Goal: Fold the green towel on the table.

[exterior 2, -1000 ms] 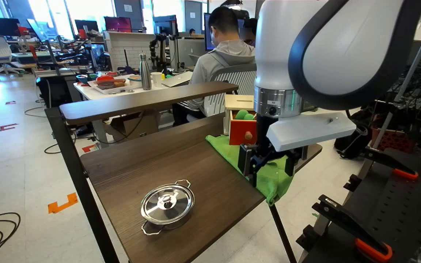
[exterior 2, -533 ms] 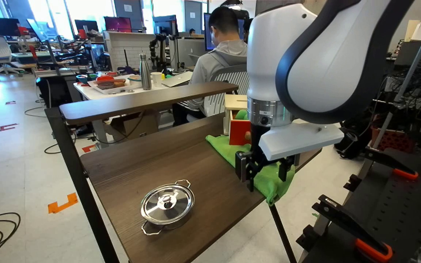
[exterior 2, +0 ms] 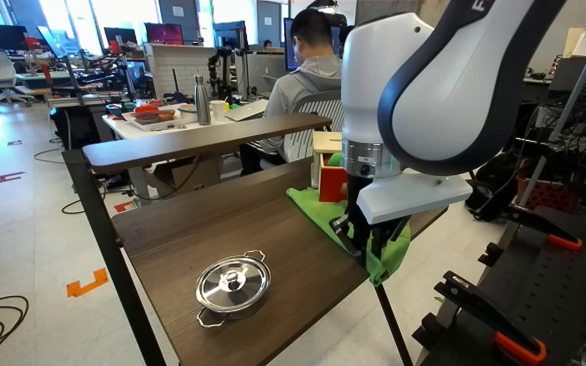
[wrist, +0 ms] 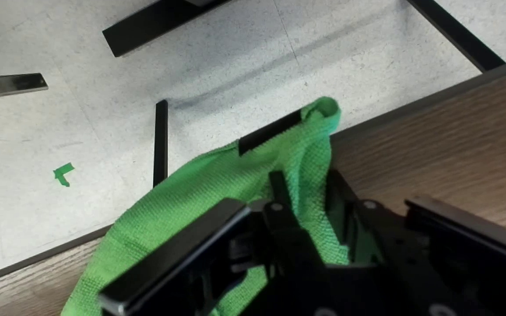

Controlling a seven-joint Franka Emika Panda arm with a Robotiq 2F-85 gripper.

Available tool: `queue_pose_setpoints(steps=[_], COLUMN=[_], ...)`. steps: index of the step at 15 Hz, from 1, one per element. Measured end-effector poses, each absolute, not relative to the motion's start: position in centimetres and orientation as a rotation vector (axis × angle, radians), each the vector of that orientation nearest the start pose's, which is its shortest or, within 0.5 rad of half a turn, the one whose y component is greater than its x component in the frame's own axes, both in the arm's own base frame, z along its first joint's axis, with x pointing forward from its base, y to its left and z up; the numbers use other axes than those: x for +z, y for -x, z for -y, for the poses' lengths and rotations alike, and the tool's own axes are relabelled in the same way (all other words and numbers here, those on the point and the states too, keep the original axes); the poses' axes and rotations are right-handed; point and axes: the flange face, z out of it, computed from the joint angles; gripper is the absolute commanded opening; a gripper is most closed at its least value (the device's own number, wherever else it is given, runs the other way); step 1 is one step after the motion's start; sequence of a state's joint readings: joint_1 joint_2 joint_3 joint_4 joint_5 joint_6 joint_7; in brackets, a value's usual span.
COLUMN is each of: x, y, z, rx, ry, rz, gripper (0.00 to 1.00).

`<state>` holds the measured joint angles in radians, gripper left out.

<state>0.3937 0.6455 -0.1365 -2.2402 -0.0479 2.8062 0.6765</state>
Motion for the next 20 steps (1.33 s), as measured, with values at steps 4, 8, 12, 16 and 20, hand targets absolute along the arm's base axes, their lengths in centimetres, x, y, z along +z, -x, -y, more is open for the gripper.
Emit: queue_pose_setpoints(steps=[4, 8, 12, 16, 20], x=[7.4, 7.9, 9.1, 11.3, 14.6], y=[-49.9, -50.5, -51.7, -52.9, -54.1], z=[-13.0, -14.5, -16.7, -19.5, -22.5], rx=[0.036, 0.017, -0.002, -0.015, -0.077], ry=[3.211, 3.197, 3.166, 3.123, 3.074], rz=[-0.554, -0.526, -0.508, -0.486, -0.438], gripper=[0.01, 0.01, 0.01, 0.01, 0.01])
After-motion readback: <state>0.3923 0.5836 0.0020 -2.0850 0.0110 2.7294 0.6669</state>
